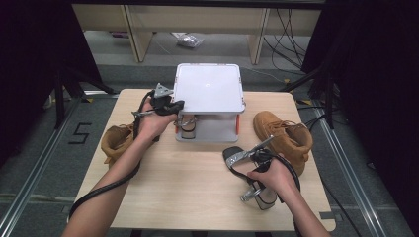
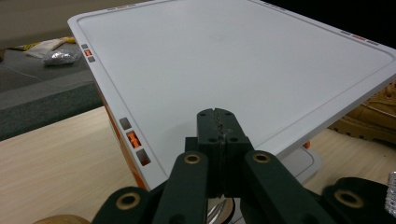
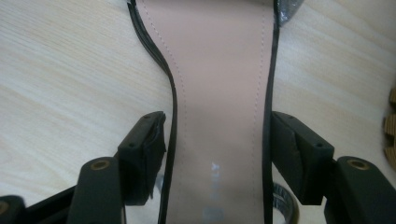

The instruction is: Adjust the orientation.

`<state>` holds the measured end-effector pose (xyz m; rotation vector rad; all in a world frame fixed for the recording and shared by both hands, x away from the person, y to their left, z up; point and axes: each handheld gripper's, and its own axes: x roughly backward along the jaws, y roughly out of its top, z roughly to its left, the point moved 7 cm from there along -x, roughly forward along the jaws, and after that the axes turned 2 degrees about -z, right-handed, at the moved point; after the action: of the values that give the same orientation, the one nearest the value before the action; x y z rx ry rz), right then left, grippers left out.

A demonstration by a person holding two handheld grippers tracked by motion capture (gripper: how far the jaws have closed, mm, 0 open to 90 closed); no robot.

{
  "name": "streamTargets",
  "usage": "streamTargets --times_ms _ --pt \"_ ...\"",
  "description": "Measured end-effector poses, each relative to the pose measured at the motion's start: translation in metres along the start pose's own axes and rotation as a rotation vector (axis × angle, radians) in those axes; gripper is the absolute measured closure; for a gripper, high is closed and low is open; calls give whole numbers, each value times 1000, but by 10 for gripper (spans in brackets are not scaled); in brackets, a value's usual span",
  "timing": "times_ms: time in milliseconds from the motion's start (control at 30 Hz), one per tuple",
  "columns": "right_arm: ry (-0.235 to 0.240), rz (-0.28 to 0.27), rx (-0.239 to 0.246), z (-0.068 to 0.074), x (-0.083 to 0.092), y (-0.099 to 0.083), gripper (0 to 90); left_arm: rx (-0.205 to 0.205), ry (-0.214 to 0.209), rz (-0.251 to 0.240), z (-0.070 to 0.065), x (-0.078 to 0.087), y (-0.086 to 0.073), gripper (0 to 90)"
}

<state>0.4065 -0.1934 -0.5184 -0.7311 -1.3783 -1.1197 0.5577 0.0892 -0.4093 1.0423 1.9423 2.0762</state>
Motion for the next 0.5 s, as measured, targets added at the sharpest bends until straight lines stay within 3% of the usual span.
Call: streamTargets --times_ms 100,167,233,267,433,500 --pt "19 -25 -15 0 8 -2 415 -1 3 3 0 0 0 891" --pt "-35 -29 -15 -2 11 -4 422 -3 2 3 0 0 0 891" --pt "-31 -41 -42 1 11 -6 423 -3 3 3 0 0 0 891" --pt "-30 -40 -22 1 11 -6 422 -3 3 2 0 0 0 891" --pt "-2 -21 -35 9 11 -8 418 1 1 3 0 0 0 890" --pt "12 -44 -39 10 10 -6 398 0 2 1 0 0 0 891"
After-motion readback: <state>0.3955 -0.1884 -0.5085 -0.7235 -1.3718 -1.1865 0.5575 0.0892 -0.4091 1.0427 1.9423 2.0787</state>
